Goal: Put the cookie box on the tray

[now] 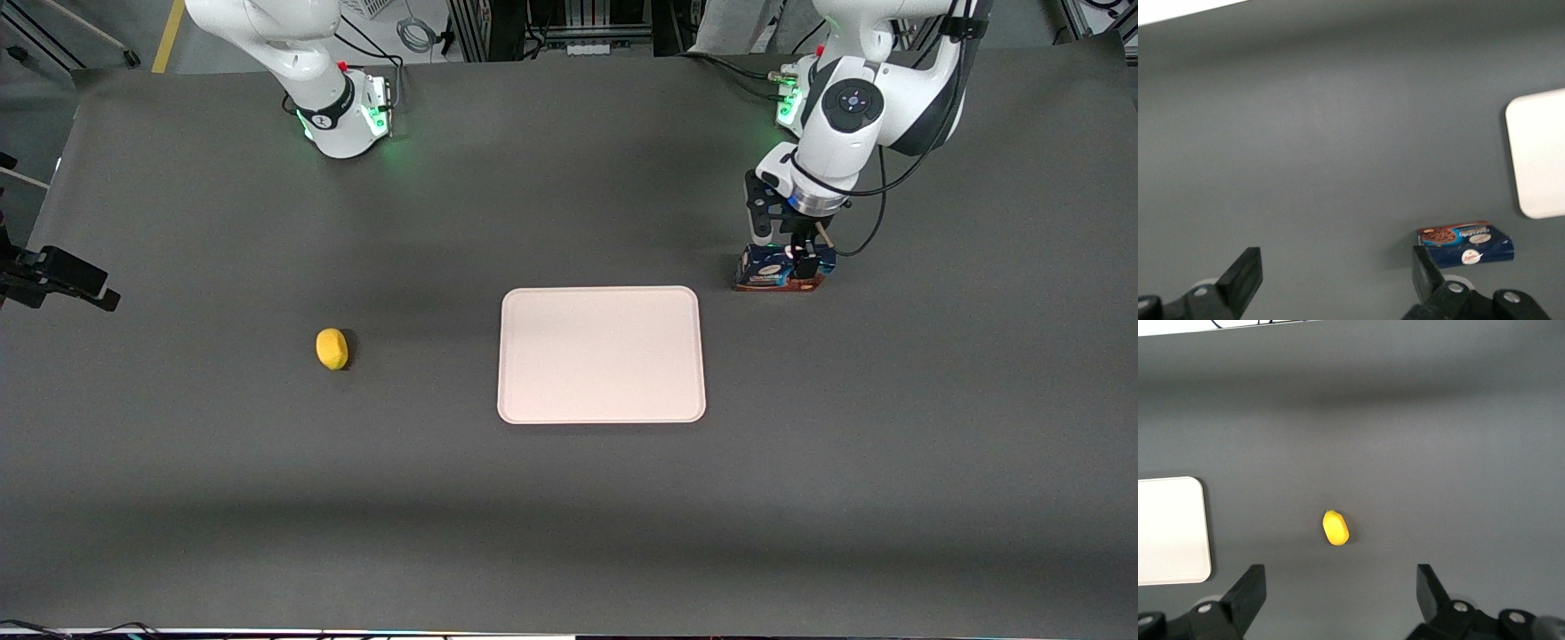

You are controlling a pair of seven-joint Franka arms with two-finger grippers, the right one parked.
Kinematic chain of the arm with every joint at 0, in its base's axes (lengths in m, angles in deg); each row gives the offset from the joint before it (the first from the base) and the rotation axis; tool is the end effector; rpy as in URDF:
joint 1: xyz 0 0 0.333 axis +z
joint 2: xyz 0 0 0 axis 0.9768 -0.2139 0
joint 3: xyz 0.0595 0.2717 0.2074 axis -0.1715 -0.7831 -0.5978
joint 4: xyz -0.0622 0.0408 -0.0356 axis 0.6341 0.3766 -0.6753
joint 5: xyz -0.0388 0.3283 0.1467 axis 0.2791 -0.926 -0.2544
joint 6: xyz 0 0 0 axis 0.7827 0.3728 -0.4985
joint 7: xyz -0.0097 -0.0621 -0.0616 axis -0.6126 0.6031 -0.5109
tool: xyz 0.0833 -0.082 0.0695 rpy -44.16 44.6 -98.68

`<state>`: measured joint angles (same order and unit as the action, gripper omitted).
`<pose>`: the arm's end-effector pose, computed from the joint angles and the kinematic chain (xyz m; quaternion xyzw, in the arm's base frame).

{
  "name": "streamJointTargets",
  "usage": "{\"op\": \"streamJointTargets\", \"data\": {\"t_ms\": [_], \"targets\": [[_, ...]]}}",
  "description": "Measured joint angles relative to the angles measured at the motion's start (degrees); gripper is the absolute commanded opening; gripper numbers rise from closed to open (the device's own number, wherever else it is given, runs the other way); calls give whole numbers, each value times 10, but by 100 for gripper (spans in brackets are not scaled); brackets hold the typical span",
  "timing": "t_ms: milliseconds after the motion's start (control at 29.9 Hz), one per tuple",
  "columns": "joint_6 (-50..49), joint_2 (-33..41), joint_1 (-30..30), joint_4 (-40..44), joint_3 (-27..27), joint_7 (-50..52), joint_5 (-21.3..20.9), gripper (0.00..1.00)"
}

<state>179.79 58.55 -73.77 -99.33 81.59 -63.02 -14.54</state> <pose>0.4347 -0.1611 0.3922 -0.7416 0.6700 0.0255 0.0196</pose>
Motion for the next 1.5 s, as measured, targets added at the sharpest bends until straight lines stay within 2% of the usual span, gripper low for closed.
{"op": "streamJointTargets", "data": {"t_ms": [367,535,768,1002,1503], "targets": [[-164,4,0,132,-2,0,0,19],[-191,8,0,162,-9,0,6,18],[-192,8,0,179,-9,42,84,18],[-190,8,-1,206,34,228,101,18],[-121,2,-5,213,161,802,90,18]]}}
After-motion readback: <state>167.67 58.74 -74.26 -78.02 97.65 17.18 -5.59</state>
